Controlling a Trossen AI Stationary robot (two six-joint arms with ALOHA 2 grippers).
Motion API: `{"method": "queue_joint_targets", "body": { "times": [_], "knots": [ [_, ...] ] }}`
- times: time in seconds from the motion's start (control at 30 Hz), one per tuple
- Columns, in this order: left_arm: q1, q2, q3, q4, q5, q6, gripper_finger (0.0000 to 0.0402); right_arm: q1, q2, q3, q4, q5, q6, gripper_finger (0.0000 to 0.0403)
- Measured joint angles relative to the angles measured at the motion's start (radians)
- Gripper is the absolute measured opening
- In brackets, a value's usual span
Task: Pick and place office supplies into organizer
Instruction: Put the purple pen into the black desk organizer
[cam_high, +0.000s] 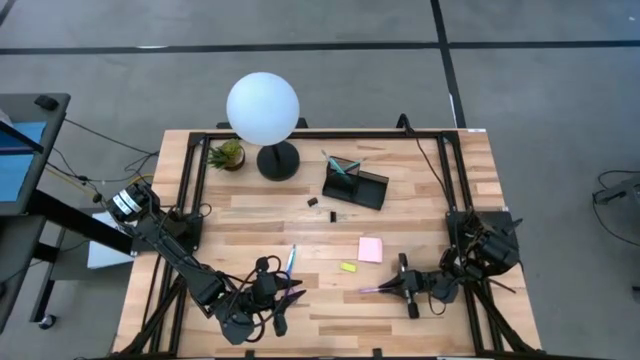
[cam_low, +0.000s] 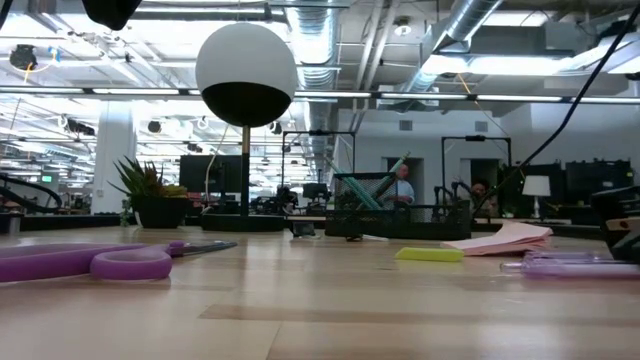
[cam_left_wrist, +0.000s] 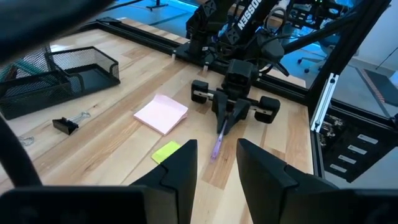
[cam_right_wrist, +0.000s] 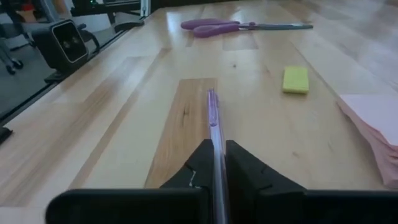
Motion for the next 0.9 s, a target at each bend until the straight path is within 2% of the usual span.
{"method": "queue_joint_targets", "body": {
  "times": [0.07, 0.3, 0.43, 0.57, 0.77, 0.9],
  "knots": [
    [0.0, 0.0, 0.0, 0.0, 0.001, 0.0, 0.0107, -0.002, 0.0, 0.0, 0.002, -0.003, -0.003, 0.0035],
    [0.0, 0.0, 0.0, 0.0, 0.011, 0.0, 0.0107, -0.004, 0.0, 0.006, 0.003, -0.02, -0.036, 0.0144],
    [0.0, 0.0, 0.0, 0.0, 0.011, 0.0, 0.0107, -0.017, -0.005, 0.034, -0.073, 0.01, -0.057, 0.0173],
    [0.0, 0.0, 0.0, 0.0, 0.012, 0.0, 0.0107, -0.038, -0.006, 0.066, -0.108, 0.004, -0.059, 0.0168],
    [0.0, 0.0, 0.0, 0.0, 0.023, -0.009, 0.0107, -0.049, -0.006, 0.072, -0.091, -0.136, -0.1, 0.0129],
    [0.0, 0.0, 0.0, 0.0, 0.025, -0.009, 0.0107, -0.044, -0.007, 0.072, -0.077, -0.169, -0.089, 0.0111]
  ]
}}
